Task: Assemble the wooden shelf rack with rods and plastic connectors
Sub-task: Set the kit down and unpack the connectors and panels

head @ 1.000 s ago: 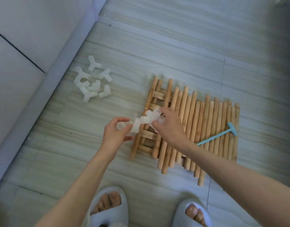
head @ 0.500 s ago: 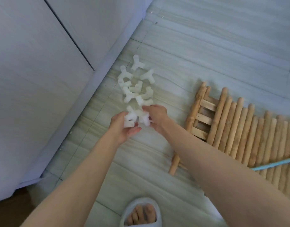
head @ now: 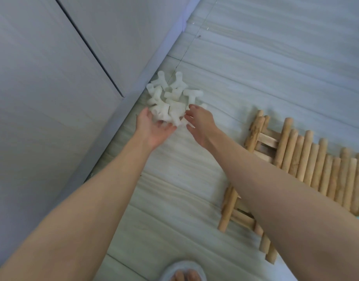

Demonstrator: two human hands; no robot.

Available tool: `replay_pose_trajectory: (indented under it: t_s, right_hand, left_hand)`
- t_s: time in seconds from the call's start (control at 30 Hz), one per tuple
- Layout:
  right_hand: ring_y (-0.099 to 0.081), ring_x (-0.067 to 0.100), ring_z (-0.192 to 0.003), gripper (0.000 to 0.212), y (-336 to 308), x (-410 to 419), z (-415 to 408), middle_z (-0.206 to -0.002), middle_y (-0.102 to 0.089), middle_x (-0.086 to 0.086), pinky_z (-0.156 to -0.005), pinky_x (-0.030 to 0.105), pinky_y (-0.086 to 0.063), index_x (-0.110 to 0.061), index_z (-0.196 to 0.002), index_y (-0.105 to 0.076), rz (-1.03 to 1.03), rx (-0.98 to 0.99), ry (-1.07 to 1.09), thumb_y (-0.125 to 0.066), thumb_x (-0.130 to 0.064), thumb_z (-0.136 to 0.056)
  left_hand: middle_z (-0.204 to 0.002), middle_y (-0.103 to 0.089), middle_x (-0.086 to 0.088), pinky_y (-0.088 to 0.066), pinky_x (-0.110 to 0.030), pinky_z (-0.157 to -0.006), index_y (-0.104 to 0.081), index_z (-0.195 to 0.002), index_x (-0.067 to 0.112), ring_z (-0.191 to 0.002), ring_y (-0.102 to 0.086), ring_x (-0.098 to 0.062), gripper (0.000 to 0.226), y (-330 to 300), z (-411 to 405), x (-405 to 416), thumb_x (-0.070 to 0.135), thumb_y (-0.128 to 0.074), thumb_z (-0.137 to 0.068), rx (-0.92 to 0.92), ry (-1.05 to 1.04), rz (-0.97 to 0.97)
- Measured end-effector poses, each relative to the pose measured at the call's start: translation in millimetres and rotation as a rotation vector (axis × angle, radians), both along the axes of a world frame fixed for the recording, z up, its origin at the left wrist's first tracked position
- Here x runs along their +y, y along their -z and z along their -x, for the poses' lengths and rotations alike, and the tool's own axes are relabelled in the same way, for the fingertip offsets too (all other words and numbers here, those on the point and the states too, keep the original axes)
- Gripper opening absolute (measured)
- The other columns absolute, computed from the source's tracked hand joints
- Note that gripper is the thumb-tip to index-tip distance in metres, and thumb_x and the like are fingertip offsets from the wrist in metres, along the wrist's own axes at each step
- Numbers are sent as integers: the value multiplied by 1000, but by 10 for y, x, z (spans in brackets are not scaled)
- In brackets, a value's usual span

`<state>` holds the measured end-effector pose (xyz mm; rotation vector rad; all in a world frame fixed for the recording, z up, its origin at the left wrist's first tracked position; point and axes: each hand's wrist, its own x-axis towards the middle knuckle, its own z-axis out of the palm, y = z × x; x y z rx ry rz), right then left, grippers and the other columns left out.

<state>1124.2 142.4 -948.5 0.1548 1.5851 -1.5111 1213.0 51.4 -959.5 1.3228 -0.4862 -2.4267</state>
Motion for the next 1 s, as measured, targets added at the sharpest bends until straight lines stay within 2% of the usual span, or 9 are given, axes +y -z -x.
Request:
replay_pose_trajectory:
  t_s: [0.17, 0.33, 0.43, 0.53, 0.67, 0.73, 0.8, 0.9, 1.0]
  right_hand:
    - [-57, 23, -105, 22, -63, 383, 55, -99, -58, 0, -92, 32, -47, -13, -105, -60, -66, 175, -117, -41, -11, -96]
    - [-57, 19, -82, 20, -259, 1199, 66, -92, -59, 10, -68, 25, -49, -7, -100, -58, -251, 351, -291, -39, -10, -98]
    - [-60, 20, -83, 23, -438, 1882, 116, -90, -64, 8, -77, 34, -50, -4, -98, -62, -427, 469, -472, -42, -15, -98]
    - [-62, 21, -87, 27, -507, 2586, 196, -93, -66, 8, -83, 38, -52, -7, -97, -64, -714, 557, -600, -41, -21, -98]
    - [-58, 17, -57, 36, -407, 3321, 307, -71, -66, 10, -54, 28, -48, -4, -79, -62, -987, 491, -355, -44, -30, -97]
    - [-58, 23, -54, 41, -329, 3540, 361, -62, -62, 11, -56, 34, -52, -3, -74, -59, -985, 388, -144, -46, -35, -96]
    - [-63, 29, -57, 42, -254, 3659, 404, -60, -60, 12, -62, 40, -57, -5, -68, -55, -941, 331, -19, -49, -38, -94]
    - [-57, 18, -44, 40, -145, 3712, 449, -56, -57, 8, -42, 23, -46, -9, -66, -52, -986, 331, -61, -49, -38, -94]
    - [-56, 18, -47, 19, -41, 3677, 495, -65, -60, 11, -42, 24, -42, -5, -80, -55, -936, 234, 67, -54, -20, -91]
  left_hand:
    - [-148, -33, -6, -34, -42, -105, -34, -143, 19, -133, -37, -26, 46, 77, -82, 178, 36, -36, -100, -248, 241, 242]
    - [-120, -48, -4, -43, -36, -88, -38, -138, 14, -114, -48, -23, 39, 28, -229, 719, 20, -41, -99, -324, 329, 364]
    - [-122, -50, -6, -43, -35, -92, -40, -138, 14, -112, -49, -20, 41, -49, -191, 1219, 16, -42, -98, -374, 547, 564]
    - [-147, -31, -10, -27, -30, -110, -32, -144, 15, -135, -32, -21, 49, -88, -151, 1762, 21, -46, -97, -382, 880, 997]
    - [-157, 7, -11, -6, -35, -117, -16, -149, 22, -145, 6, -25, 63, -22, -115, 2296, 33, -46, -95, -314, 1246, 1533]
    - [-157, 14, -9, -2, -42, -117, -12, -150, 25, -143, 15, -28, 64, 74, -109, 2424, 39, -42, -95, -387, 1419, 1686]
    - [-157, 15, -8, 4, -45, -115, -7, -150, 28, -141, 23, -29, 65, 162, -120, 2486, 42, -39, -95, -462, 1535, 1734]
    - [-157, 15, -6, 9, -45, -114, -4, -150, 30, -139, 29, -26, 65, 261, -138, 2498, 45, -36, -95, -496, 1572, 1733]
    - [-158, 13, -5, 10, -43, -113, -6, -150, 28, -136, 34, -21, 65, 343, -170, 2479, 49, -33, -95, -502, 1564, 1766]
